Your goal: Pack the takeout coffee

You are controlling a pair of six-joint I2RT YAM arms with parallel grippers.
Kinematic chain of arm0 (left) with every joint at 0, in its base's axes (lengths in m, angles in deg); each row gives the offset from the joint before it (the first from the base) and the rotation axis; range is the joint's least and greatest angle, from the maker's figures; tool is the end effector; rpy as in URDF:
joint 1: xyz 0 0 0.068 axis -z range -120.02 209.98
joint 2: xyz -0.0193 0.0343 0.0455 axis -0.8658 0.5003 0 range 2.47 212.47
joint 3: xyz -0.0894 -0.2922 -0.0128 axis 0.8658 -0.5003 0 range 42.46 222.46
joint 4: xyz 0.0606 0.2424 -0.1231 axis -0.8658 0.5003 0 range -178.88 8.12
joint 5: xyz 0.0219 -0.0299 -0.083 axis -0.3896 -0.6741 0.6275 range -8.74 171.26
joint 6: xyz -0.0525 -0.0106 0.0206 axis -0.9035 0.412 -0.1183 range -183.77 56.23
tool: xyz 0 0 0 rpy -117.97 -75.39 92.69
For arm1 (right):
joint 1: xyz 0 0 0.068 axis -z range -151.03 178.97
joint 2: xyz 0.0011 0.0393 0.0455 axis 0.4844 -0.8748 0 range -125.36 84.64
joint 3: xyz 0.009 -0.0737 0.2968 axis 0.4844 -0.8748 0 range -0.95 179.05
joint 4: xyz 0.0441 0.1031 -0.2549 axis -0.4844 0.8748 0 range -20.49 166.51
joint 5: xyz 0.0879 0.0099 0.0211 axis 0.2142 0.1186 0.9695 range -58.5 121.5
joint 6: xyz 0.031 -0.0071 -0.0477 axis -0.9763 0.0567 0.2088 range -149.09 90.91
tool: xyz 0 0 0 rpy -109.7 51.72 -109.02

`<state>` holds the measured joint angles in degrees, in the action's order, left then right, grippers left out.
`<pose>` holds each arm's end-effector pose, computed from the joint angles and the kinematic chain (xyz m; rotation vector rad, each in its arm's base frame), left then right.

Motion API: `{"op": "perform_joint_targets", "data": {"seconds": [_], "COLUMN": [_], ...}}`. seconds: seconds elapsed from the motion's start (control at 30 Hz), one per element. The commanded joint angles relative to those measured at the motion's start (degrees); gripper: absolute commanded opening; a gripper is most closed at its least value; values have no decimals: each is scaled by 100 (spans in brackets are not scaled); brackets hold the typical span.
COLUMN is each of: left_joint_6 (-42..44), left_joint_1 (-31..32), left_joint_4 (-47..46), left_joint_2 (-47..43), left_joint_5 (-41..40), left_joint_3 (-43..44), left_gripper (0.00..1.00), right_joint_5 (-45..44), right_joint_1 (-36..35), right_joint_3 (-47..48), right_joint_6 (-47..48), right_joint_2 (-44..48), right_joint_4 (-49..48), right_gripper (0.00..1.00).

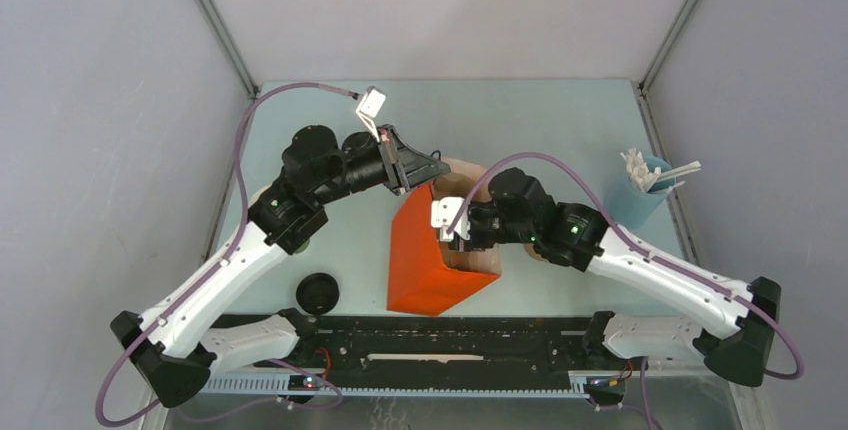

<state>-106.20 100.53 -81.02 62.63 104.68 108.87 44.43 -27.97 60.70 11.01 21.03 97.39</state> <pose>0.1703 -0.1671 0.4572 0.3266 1.7693 -1.4100 0.1294 0.2154 0.3750 -1.6640 1.2870 0.4133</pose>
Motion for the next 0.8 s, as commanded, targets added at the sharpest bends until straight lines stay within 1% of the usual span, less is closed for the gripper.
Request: {"op": "perform_joint_targets", "data": {"seconds": [0.0,0.17,0.37,0.53,0.77], "left_joint_6": [39,113,222,309,359], "left_joint_1": [1,5,5,4,5], "left_joint_4": [-382,-293,-219,-247,-242], "left_joint_2": [-107,-294,-419,-530,-610], "left_joint_5": [214,107,50,101,84], "left_joint_3": [-216,-411,-554,-653,-723], "left_gripper": [0,0,0,0,0], "right_joint_5": [188,-6,46,67,217], "right_joint_1": [304,393,439,508,509], "right_joint_3": [224,280,398,397,392], "right_joint_6": [-421,-757,-754,-771,-739], "right_joint_2": [-366,-519,-450,-396,-555], "right_joint_4": [-43,-95,73,-128,-433], "right_gripper": [22,24,25,24,24]}}
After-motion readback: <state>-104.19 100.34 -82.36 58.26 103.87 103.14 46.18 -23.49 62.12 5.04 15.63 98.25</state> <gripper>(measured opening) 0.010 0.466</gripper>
